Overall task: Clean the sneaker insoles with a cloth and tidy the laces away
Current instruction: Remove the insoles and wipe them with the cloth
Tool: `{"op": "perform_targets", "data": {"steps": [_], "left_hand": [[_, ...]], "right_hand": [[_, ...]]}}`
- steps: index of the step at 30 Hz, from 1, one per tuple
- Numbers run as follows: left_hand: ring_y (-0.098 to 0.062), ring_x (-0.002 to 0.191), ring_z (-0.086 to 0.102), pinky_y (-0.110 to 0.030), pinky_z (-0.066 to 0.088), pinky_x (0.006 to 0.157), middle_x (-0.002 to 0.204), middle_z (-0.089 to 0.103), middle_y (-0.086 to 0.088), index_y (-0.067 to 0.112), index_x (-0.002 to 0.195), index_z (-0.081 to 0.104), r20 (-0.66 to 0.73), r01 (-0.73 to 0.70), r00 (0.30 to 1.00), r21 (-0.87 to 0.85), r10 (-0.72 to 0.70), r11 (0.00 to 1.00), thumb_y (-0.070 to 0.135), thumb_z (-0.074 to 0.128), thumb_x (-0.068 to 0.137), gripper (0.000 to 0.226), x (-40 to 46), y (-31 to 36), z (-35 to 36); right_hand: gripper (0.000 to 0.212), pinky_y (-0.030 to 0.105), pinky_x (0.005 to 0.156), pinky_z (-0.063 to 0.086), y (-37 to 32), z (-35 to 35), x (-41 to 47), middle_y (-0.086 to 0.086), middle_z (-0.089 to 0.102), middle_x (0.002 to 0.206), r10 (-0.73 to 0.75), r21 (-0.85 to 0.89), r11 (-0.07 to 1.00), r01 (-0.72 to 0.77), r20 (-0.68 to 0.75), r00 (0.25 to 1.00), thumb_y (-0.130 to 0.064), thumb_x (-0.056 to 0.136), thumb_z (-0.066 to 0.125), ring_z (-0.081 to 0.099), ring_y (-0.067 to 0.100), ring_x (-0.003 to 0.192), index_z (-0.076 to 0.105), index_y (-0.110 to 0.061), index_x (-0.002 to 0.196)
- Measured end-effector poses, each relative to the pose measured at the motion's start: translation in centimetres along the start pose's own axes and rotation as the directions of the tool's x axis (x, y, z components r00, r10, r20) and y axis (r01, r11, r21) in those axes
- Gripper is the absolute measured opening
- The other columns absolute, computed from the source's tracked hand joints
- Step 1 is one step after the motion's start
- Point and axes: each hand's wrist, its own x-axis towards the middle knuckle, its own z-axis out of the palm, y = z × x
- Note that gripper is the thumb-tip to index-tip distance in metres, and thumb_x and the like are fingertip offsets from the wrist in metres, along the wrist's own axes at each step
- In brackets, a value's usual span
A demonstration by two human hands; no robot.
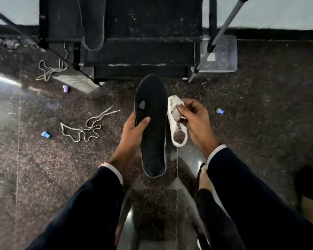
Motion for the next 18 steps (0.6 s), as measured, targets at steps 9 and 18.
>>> {"op": "perform_targets", "data": {"steps": [9,18], "left_hand": [[-0.021,0.111,0.069,-0.029,0.057,0.088,0.120,0.073,-0.005,0.021,0.123,0.062,-0.032,-0.108,0.994,-0.039,0.107,0.993,0.005,0.056,0.101,0.028,2.6,-5.4,-2.8],[-0.024,0.115,0.067,-0.047,0.054,0.101,0.124,0.069,-0.008,0.019,0.128,0.059,-0.030,-0.260,0.964,0.067,0.263,0.963,0.012,0.060,0.094,0.035,3.8,-4.0,-3.3]], "right_hand": [[0.021,0.037,0.082,0.056,5.0,3.0,3.4,-0.008,0.068,0.072,-0.107,0.023,0.994,0.106,0.078,0.991,0.006,0.091,0.065,0.066,0.008,0.072,0.068,-0.011,0.103],[0.018,0.038,0.083,0.057,3.7,3.4,3.1,-0.003,0.072,0.082,-0.251,0.072,0.968,0.242,0.166,0.954,0.001,0.092,0.066,0.069,0.014,0.080,0.068,-0.010,0.106]]}}
